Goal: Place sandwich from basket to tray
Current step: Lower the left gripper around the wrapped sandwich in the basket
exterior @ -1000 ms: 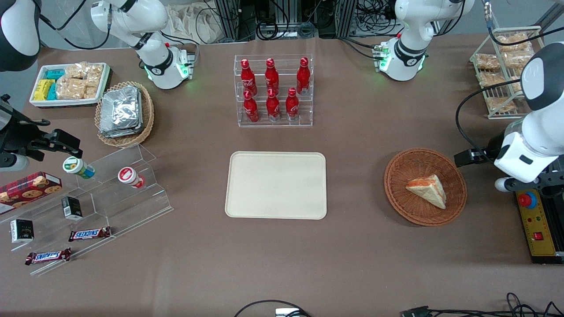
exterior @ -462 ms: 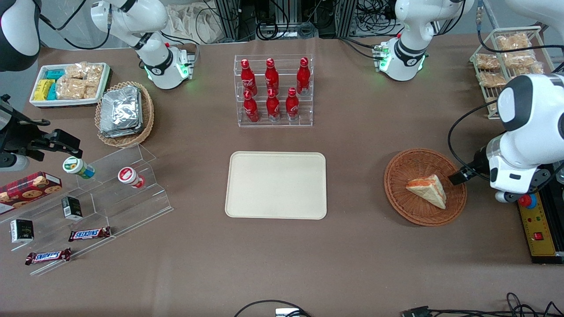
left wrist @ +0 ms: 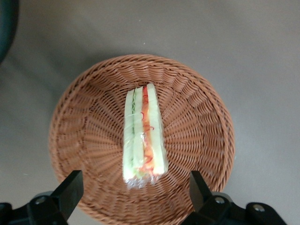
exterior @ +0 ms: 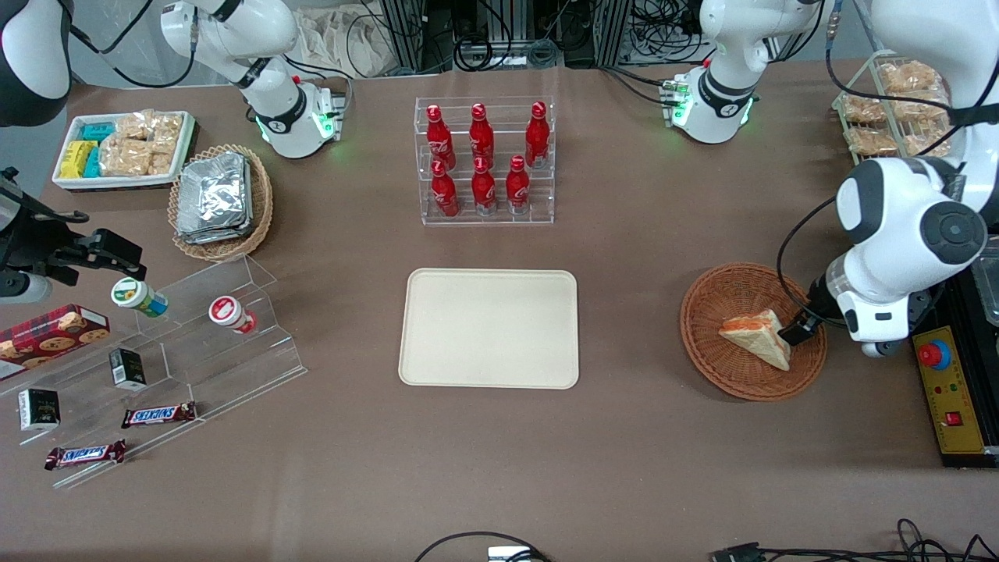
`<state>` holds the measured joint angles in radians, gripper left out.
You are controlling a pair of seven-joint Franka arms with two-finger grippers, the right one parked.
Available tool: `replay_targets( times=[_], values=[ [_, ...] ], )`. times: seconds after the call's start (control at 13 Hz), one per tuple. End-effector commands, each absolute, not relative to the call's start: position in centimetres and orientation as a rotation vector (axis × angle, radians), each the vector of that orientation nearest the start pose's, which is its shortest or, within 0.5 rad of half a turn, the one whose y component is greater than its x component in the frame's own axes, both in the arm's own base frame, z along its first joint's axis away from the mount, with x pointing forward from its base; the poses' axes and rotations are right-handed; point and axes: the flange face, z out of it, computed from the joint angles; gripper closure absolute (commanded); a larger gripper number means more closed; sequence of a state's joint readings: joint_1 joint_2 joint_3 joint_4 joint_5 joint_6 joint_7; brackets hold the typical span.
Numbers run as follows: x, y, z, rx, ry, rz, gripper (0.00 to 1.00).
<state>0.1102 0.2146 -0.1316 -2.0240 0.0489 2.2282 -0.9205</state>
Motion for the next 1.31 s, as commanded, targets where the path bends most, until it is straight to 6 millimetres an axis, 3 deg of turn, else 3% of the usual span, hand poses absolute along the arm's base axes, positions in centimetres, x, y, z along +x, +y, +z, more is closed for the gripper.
replay_targets(
  times=[0.0, 0.85, 0.92, 1.0, 1.08, 1.23],
  values=[
    [59.2, -1.5, 31.8, -2.781, -1.450, -0.013, 0.00],
    [59.1, -2.0, 24.2, -2.753, -1.482, 0.088, 0.00],
    [59.3, -2.0, 24.2, -2.756, -1.481, 0.084, 0.24],
    [59.3, -2.0, 24.3, -2.759, -1.462, 0.087, 0.74],
    [59.3, -2.0, 24.4, -2.763, -1.449, 0.089, 1.00],
    [59.4, -2.1, 24.6, -2.766, -1.440, 0.091, 1.00]
  ],
)
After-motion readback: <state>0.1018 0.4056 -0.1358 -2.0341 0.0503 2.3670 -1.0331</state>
